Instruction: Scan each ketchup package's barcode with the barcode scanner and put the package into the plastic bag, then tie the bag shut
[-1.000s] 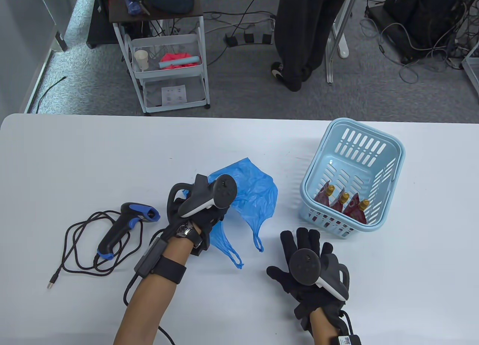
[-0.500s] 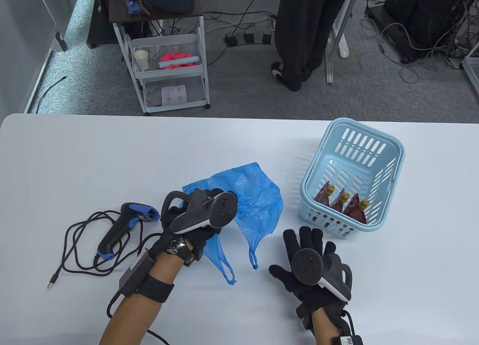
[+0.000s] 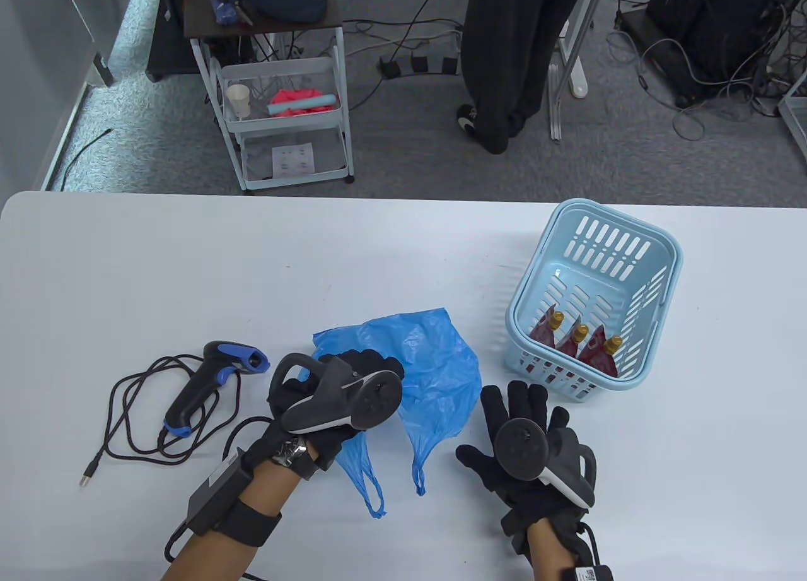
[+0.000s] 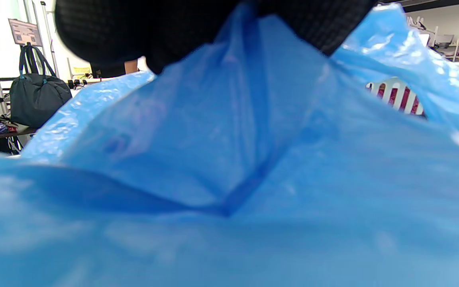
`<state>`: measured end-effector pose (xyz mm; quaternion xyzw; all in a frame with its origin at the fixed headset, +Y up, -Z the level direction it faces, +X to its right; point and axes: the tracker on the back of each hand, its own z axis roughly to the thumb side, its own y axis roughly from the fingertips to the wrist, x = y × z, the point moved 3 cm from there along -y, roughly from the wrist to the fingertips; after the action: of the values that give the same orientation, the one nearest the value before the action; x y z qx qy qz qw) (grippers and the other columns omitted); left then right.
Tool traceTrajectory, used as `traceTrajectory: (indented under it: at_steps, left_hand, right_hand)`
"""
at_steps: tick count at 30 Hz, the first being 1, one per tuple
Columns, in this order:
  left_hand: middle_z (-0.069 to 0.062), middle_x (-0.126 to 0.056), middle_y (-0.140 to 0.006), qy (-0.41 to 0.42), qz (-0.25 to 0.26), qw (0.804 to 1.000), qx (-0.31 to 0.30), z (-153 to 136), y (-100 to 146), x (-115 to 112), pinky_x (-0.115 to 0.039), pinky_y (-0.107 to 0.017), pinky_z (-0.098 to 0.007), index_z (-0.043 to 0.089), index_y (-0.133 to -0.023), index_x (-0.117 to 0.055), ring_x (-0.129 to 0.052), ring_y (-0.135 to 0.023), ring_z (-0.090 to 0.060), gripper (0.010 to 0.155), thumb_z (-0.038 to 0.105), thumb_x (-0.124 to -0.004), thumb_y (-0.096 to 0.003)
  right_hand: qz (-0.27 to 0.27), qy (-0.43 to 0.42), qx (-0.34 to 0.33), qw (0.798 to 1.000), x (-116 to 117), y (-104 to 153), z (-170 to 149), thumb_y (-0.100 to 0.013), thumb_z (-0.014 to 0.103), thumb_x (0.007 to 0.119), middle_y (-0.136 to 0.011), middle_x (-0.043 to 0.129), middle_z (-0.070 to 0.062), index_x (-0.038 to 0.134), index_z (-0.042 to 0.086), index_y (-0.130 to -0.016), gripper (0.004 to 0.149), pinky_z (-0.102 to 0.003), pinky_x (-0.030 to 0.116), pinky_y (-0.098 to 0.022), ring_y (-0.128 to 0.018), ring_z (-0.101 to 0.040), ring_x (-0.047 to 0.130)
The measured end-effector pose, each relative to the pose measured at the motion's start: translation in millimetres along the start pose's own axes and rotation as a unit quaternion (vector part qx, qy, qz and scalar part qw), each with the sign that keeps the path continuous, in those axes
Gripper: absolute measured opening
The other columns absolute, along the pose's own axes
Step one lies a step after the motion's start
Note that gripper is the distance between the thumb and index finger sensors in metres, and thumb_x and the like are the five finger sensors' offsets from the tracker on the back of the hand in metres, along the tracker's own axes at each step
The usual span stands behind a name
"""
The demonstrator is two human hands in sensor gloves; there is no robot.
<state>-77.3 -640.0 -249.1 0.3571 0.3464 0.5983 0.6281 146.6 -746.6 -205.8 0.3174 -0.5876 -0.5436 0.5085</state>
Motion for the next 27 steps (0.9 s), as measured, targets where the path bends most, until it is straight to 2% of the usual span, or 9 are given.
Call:
traceTrajectory:
  at_steps: [12,21,27]
  left_hand:
    - [0.008,-0.089,-0.074,-0.035,-0.031,0.999,-0.016,12.0,17.3,-32.0,-0.087,-0.042,-0.038,0.033,-0.082,-0.077,-0.099,-0.046,-0.017,0.038,0.04,-0.083,-0.045]
    - [0.009,-0.089,-0.075,-0.039,-0.072,0.997,-0.015,10.5,23.4,-69.9,-0.087,-0.042,-0.039,0.033,-0.082,-0.077,-0.099,-0.047,-0.017,0.038,0.039,-0.083,-0.0451]
    - [0.009,-0.087,-0.076,-0.053,-0.099,0.993,-0.036,21.7,25.1,-97.2,-0.087,-0.045,-0.039,0.034,-0.082,-0.076,-0.099,-0.05,-0.018,0.038,0.039,-0.083,-0.0455]
  right_hand:
    - [0.005,0.0,0.008,1.0,0.6,-0.7,-3.9,-0.052,0.06,0.068,-0.117,0.011,-0.026,0.02,0.017,-0.115,0.09,-0.073,0.009,-0.07,-0.105,-0.051,0.006]
    - [0.005,0.0,0.01,1.0,0.4,-0.7,-4.6,-0.053,0.059,0.068,-0.117,0.011,-0.026,0.02,0.017,-0.115,0.09,-0.073,0.009,-0.07,-0.105,-0.051,0.007]
    - [0.005,0.002,0.01,1.0,0.6,-0.6,-4.2,-0.053,0.058,0.068,-0.117,0.012,-0.026,0.02,0.017,-0.115,0.089,-0.073,0.011,-0.07,-0.105,-0.052,0.007]
